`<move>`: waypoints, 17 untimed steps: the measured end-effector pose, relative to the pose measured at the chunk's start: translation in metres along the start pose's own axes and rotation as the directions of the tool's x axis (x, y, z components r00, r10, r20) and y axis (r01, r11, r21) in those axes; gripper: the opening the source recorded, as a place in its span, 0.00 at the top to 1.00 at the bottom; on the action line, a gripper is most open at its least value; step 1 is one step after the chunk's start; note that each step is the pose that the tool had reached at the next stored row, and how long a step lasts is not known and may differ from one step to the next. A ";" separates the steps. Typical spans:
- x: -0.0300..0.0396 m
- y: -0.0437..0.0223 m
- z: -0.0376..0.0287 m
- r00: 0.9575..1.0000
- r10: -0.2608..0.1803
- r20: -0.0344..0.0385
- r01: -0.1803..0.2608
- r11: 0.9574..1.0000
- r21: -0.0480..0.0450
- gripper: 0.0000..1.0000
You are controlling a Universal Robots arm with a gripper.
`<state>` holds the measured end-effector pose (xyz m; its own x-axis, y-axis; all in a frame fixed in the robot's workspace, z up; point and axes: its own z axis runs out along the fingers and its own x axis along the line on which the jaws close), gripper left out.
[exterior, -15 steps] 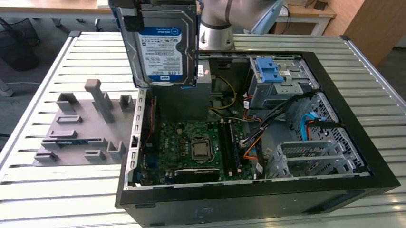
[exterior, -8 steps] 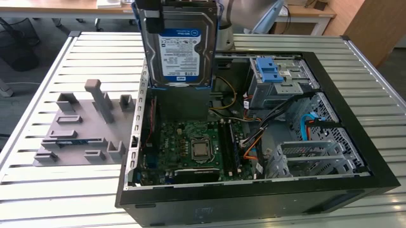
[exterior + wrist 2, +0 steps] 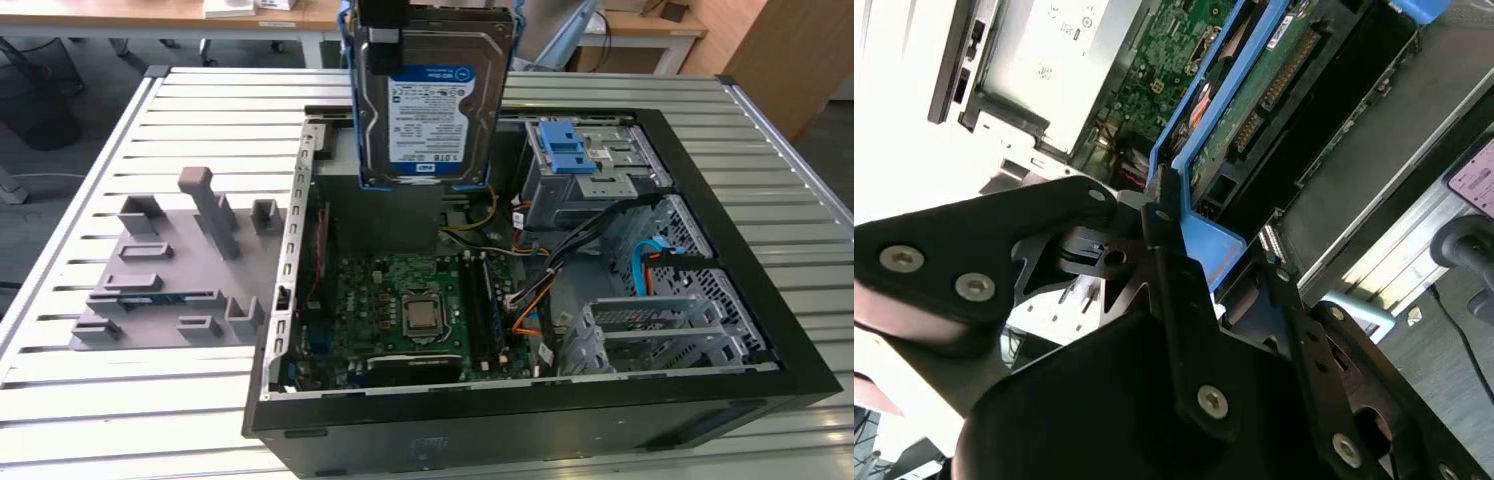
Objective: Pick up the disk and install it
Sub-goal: 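Pick up the disk, then insert the disk into the insertion slot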
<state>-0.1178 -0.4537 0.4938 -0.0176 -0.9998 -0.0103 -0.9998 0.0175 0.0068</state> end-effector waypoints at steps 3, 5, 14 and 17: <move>0.0000 -0.0024 0.0003 1.000 0.001 0.000 -0.001 1.000 0.000 0.64; 0.0000 -0.0026 0.0003 1.000 0.001 0.000 -0.001 1.000 0.000 0.64; 0.0000 -0.0029 0.0003 1.000 0.001 0.000 -0.001 1.000 0.000 0.64; 0.0000 -0.0029 0.0004 1.000 0.001 0.000 -0.001 1.000 0.000 0.64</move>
<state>-0.1149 -0.4537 0.4934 -0.0183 -0.9998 -0.0104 -0.9998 0.0182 0.0066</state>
